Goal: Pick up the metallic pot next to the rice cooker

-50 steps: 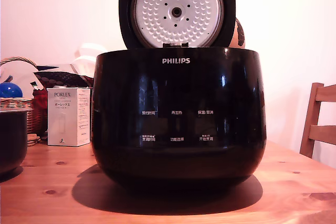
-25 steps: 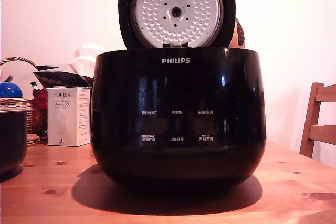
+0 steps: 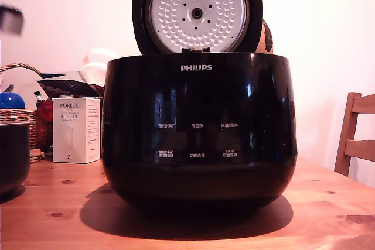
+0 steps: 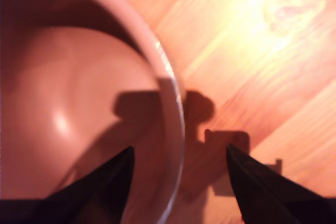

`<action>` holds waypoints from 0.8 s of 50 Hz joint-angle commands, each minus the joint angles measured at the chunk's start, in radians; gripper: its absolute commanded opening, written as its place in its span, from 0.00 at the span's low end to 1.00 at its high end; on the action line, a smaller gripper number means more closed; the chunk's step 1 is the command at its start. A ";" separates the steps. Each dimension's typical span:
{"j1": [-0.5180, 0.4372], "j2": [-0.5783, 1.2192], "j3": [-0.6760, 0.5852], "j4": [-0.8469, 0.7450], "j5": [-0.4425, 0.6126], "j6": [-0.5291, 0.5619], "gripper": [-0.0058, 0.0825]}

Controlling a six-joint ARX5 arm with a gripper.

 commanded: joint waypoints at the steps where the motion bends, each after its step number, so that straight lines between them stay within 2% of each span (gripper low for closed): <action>1: 0.008 0.036 -0.006 0.010 0.013 -0.002 0.64; 12: 0.010 0.101 -0.006 0.041 0.012 -0.001 0.62; 17: 0.010 0.111 -0.006 0.041 0.012 0.000 0.51; 24: 0.010 0.111 -0.006 0.041 0.012 0.002 0.24; 28: 0.010 0.111 -0.006 0.040 0.013 0.002 0.12; 33: 0.010 0.111 -0.006 0.040 0.013 0.022 0.04; 40: 0.010 0.111 -0.006 0.040 0.012 0.024 0.04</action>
